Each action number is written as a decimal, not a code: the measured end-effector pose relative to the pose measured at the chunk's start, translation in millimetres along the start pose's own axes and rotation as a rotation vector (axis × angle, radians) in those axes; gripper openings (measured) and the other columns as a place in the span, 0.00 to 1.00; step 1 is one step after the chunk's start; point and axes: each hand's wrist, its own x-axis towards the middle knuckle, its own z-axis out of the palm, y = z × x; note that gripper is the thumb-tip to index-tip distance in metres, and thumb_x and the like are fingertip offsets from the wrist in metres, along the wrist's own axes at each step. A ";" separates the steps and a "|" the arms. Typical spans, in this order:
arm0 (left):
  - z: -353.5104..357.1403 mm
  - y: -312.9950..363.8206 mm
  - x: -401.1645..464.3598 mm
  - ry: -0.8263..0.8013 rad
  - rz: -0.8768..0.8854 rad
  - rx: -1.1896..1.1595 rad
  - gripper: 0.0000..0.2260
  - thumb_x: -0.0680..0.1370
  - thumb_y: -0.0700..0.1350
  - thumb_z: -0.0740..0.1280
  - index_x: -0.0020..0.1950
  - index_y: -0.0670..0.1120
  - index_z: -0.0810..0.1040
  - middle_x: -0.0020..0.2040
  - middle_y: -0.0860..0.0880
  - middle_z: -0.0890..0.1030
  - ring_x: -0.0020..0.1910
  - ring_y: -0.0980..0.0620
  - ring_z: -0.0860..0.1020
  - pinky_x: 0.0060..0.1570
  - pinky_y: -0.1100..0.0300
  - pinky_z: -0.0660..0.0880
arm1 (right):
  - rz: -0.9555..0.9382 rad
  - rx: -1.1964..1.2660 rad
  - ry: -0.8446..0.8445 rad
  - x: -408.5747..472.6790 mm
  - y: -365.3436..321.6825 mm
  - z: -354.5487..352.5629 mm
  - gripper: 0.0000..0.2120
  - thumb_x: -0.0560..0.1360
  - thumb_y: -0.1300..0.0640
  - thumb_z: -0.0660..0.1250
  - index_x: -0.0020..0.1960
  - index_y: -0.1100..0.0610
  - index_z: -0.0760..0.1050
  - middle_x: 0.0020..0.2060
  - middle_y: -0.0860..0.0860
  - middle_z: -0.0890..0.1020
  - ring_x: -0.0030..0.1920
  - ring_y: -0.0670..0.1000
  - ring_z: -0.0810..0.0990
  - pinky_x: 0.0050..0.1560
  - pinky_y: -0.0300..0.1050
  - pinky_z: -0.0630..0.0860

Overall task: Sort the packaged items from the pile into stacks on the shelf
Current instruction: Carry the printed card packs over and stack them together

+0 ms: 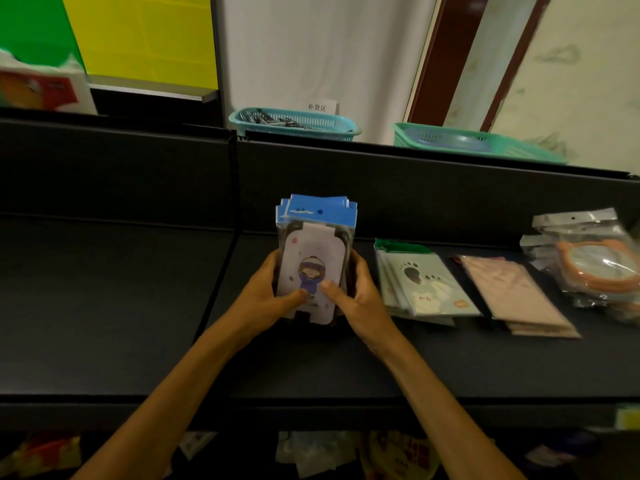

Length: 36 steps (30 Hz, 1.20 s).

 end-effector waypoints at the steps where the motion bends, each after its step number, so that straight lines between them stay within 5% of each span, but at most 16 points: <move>1: 0.6 0.5 -1.0 0.005 0.037 0.031 0.31 0.73 0.38 0.71 0.70 0.53 0.62 0.60 0.56 0.72 0.61 0.55 0.73 0.46 0.64 0.76 | -0.017 -0.029 0.003 0.2 -0.4 -0.9 0.31 0.75 0.63 0.66 0.73 0.52 0.56 0.62 0.47 0.73 0.59 0.38 0.76 0.53 0.38 0.79; 4: 7.0 0.8 -2.7 0.039 0.144 0.095 0.35 0.73 0.38 0.71 0.75 0.51 0.57 0.63 0.57 0.68 0.62 0.61 0.69 0.47 0.72 0.74 | -0.064 -0.083 0.030 2.0 -1.6 -3.0 0.32 0.74 0.65 0.67 0.73 0.53 0.56 0.66 0.49 0.71 0.63 0.39 0.73 0.60 0.39 0.76; 11: 15.4 -10.1 -3.3 -0.020 0.151 0.078 0.41 0.73 0.37 0.70 0.76 0.53 0.48 0.69 0.53 0.65 0.62 0.66 0.69 0.51 0.76 0.72 | -0.070 -0.129 -0.031 -5.9 3.1 -2.3 0.33 0.74 0.65 0.68 0.72 0.53 0.55 0.58 0.38 0.70 0.55 0.26 0.71 0.50 0.23 0.70; 17: 16.8 -5.4 0.0 -0.041 0.155 0.047 0.41 0.75 0.35 0.68 0.78 0.51 0.44 0.69 0.52 0.64 0.60 0.73 0.69 0.50 0.78 0.70 | -0.044 -0.182 -0.084 -3.1 2.9 -2.7 0.24 0.77 0.60 0.64 0.67 0.45 0.59 0.56 0.35 0.71 0.55 0.26 0.71 0.51 0.23 0.70; 24: 9.1 -9.6 1.4 0.004 0.150 0.123 0.39 0.75 0.40 0.69 0.78 0.53 0.49 0.72 0.51 0.66 0.66 0.61 0.68 0.52 0.75 0.72 | -0.051 -0.184 -0.024 -1.1 4.0 -2.9 0.23 0.76 0.57 0.67 0.66 0.50 0.61 0.52 0.35 0.72 0.49 0.26 0.73 0.47 0.22 0.71; 29: 4.9 -8.4 -2.8 0.100 0.149 0.171 0.31 0.74 0.42 0.70 0.74 0.49 0.61 0.62 0.55 0.73 0.51 0.67 0.73 0.41 0.78 0.73 | -0.044 -0.159 -0.007 2.9 0.8 -3.0 0.23 0.75 0.55 0.69 0.64 0.49 0.61 0.53 0.40 0.74 0.50 0.33 0.76 0.48 0.27 0.75; 36: 0.0 -11.6 -3.1 0.041 0.114 0.281 0.36 0.74 0.44 0.70 0.76 0.52 0.53 0.70 0.49 0.70 0.60 0.62 0.68 0.52 0.72 0.69 | -0.027 -0.196 -0.110 3.6 -0.6 1.5 0.28 0.75 0.55 0.68 0.70 0.50 0.57 0.58 0.42 0.72 0.52 0.33 0.74 0.49 0.24 0.72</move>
